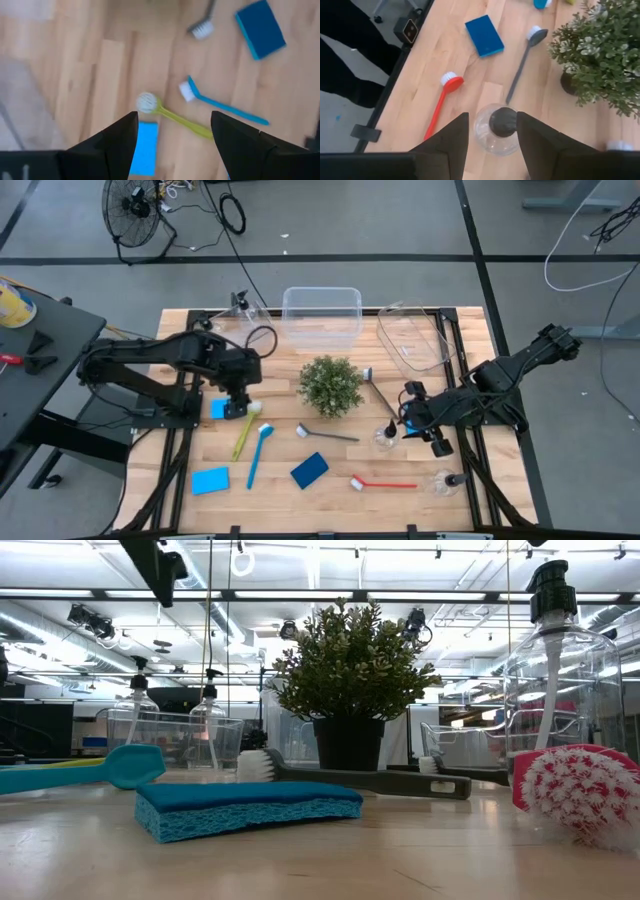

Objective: Pick & Place Kitchen Sink Supplies
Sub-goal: Put the blue sponge into the right transparent bin

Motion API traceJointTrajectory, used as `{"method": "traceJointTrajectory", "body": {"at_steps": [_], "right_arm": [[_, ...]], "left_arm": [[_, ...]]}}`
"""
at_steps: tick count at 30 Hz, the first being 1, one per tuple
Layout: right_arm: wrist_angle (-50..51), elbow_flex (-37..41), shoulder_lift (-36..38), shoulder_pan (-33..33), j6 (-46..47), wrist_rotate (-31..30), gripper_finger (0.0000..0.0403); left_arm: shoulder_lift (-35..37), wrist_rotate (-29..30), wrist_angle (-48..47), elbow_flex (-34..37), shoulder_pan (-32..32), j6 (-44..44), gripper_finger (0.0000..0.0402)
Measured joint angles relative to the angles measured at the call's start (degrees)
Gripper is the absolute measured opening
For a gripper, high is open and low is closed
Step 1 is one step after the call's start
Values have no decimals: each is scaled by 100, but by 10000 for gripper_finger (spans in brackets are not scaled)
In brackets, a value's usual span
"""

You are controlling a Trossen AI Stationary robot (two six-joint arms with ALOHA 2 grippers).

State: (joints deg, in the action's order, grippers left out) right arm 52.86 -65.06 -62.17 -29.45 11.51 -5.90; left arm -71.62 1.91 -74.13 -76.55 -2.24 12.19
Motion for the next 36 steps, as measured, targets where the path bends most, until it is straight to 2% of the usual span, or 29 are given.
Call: {"method": "traceJointTrajectory", "body": {"at_steps": [4, 14, 26, 30, 36], "right_arm": [[-4, 0, 0, 0, 1, -164, 168], [-13, 0, 0, 0, 0, -270, 168], [-88, 0, 0, 0, -1, -269, 168], [-107, 0, 0, 0, -28, -270, 168], [-215, 0, 0, 0, -149, -270, 168]], "left_arm": [[424, 359, 92, 332, 0, 226, 254], [1141, 388, 144, 1545, 0, 237, 254], [1116, 141, 522, 2942, 97, -27, 254], [1116, 37, 622, 3060, 350, -309, 254], [1118, -60, 1242, 3129, 696, -1214, 254]]}}
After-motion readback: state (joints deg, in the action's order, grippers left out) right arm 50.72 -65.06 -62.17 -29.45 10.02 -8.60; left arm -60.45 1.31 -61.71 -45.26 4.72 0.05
